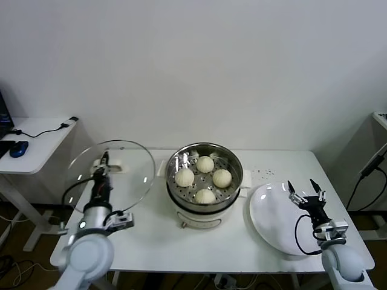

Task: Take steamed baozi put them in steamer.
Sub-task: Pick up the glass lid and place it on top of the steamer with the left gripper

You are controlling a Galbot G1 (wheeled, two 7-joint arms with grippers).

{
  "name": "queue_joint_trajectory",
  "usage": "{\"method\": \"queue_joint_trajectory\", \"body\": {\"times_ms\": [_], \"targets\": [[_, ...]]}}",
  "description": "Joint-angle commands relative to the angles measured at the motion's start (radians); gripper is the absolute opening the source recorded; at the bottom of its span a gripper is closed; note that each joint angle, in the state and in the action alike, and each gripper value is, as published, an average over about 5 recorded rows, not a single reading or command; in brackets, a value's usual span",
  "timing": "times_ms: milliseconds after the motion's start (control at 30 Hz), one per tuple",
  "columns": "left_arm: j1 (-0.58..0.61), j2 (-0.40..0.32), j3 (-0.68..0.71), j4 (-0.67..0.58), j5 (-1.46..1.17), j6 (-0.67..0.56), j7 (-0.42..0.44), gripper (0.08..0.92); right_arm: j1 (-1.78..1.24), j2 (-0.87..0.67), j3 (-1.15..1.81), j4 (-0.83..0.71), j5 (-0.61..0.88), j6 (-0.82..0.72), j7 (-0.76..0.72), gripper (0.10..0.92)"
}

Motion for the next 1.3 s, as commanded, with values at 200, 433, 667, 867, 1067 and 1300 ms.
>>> {"method": "queue_joint_trajectory", "body": {"times_ms": [200,433,667,867,1067,1300], "targets": [[-0.413,-0.315,0.479,0.202,0.274,0.178,0.240,0.149,0.006,0.004,0.016,-0.009,-0.012,0.000,0.005,0.823],[-0.423,-0.435,0.520,0.318,0.288,0.178,0.198,0.149,0.006,0.017,0.023,-0.013,-0.014,0.000,0.005,0.823],[-0.410,-0.484,0.527,0.398,0.275,0.178,0.135,0.149,0.008,0.026,0.020,-0.015,-0.017,0.000,0.005,0.823],[-0.405,-0.490,0.522,0.435,0.267,0.178,0.114,0.149,0.007,0.030,0.021,-0.016,-0.020,0.002,0.004,0.823],[-0.408,-0.491,0.519,0.466,0.260,0.178,0.105,0.149,0.003,0.039,0.025,-0.017,-0.027,0.004,0.002,0.823],[-0.416,-0.493,0.516,0.496,0.248,0.178,0.088,0.149,0.001,0.040,0.029,-0.017,-0.032,0.005,0.001,0.823]]}}
